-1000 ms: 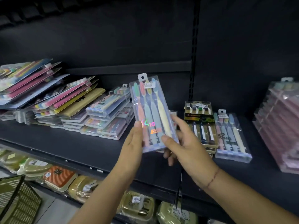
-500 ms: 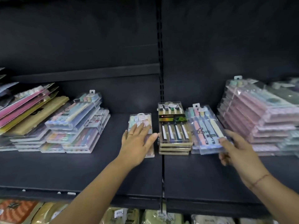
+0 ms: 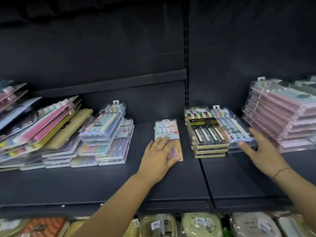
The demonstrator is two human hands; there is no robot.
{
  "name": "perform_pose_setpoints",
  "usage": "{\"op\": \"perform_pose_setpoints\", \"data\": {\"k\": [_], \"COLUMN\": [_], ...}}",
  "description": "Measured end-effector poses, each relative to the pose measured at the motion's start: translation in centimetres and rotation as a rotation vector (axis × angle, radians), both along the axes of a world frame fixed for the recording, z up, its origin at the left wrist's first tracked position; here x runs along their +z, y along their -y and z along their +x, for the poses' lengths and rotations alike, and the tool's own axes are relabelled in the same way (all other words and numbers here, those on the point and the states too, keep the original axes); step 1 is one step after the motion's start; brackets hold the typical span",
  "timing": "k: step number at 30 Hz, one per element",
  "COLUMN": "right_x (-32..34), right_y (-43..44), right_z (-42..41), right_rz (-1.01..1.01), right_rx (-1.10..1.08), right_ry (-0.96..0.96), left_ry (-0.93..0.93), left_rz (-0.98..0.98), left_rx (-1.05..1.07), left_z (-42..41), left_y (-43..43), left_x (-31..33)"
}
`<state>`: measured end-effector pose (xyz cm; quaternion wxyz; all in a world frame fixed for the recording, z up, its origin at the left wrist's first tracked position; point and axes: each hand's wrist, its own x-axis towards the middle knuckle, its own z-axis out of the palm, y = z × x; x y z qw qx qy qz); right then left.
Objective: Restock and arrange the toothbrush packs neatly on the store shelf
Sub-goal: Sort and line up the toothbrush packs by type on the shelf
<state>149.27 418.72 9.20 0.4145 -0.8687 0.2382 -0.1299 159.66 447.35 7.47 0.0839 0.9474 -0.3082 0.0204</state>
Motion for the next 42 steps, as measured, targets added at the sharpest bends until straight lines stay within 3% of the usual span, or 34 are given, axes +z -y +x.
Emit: {"op": "perform_pose_setpoints", "data": {"k": [2, 4, 6, 7, 10, 13, 17, 20, 24, 28, 33, 36, 42], "right_x": [0.8, 2.2, 3.8, 4.2, 3.9, 3.5, 4.6, 4.6, 3.8, 5.0, 6.7, 6.8, 4.9], "right_y": [-1.9, -5.5, -9.9, -12.0, -17.9, -22.3, -25.4, -26.2, -24.5, -18.1, -9.9, -6.3, -2.5], "right_z": [-0.4, -0.8, -0.5, 0.0, 3.3, 7.0, 9.4, 9.5, 8.2, 5.6, 3.5, 2.6, 1.7], "right_rz": [-0.150, -0.270, -0.318, -0.284, 0.126, 0.534, 0.943, 1.021, 1.182, 0.865, 0.573, 0.486, 0.441], "right_rx": [-0.118, -0.127, 0.051, 0.182, 0.471, 0.496, 0.511, 0.583, 0.418, 0.351, 0.149, 0.045, -0.003], "right_ry": [0.116, 0.369, 0.564, 0.572, 0.248, 0.027, -0.019, 0.003, 0.182, 0.379, 0.522, 0.511, 0.493], "left_ry": [0.129, 0.418, 0.639, 0.670, 0.437, 0.053, 0.125, 0.211, 0.180, -0.041, -0.212, -0.190, -0.030], "left_rz": [-0.180, -0.429, -0.587, -0.631, -0.683, -0.795, -0.796, -0.806, -0.886, -0.945, -0.483, -0.163, -0.092], "left_rx": [0.001, 0.061, 0.271, 0.413, 0.725, 0.822, 0.781, 0.673, 0.496, 0.258, 0.180, 0.152, 0.143], "left_z": [-0.6, -0.7, -0.1, 0.5, 2.7, 4.0, 2.6, -0.6, -5.2, -6.5, -3.4, -2.1, -1.9], "left_y": [-1.7, -4.4, -7.4, -8.7, -11.6, -12.3, -11.6, -9.7, -6.0, -3.2, -0.9, -0.5, -0.9], "left_x": [0.5, 1.3, 2.6, 3.2, 5.1, 6.7, 6.8, 5.5, 3.6, 3.1, 2.3, 1.0, -1.1]}}
